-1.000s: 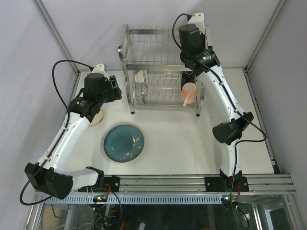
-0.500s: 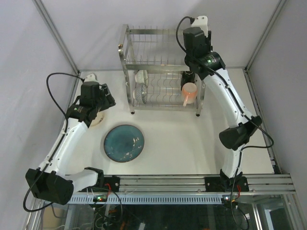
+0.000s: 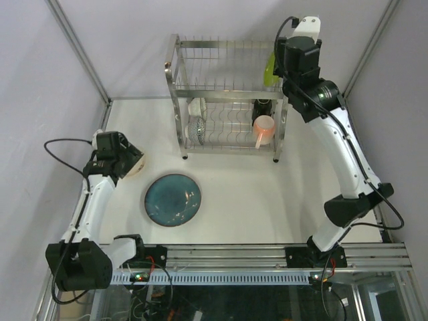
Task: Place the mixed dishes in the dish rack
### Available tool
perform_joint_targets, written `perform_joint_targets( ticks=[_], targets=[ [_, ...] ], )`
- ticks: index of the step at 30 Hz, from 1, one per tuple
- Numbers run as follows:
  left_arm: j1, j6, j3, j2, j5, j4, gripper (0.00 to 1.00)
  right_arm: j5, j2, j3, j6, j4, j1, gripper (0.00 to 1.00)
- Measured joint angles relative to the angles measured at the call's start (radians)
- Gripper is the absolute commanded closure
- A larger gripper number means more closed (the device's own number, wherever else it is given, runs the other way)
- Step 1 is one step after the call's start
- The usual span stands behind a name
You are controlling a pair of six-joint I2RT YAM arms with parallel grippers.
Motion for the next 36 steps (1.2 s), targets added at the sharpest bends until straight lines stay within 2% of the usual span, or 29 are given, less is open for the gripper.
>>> perform_joint_targets(
  ticks=[6, 11, 21, 36],
  targets=[
    [0.125, -0.146, -0.109, -0.024, 0.028, 0.026, 0.3, -0.098, -0.109, -0.064, 0.058, 0.023, -0.029, 0.42],
    [0.173, -0.283, -0.211, -0.027, 0.04, 0.061, 0.31, -0.166, -0.215, -0.112, 0.116, 0.053, -0.089, 0.42],
    [0.197, -0.481, -0.24, 0.074, 0.009, 0.157, 0.35, -0.274, -0.373, -0.264, 0.184, 0.114, -0.22, 0.43],
    [0.199, -0.614, -0.24, 0.299, 0.013, 0.306, 0.39, -0.37, -0.394, -0.297, 0.221, 0.122, -0.335, 0.45]
  ],
)
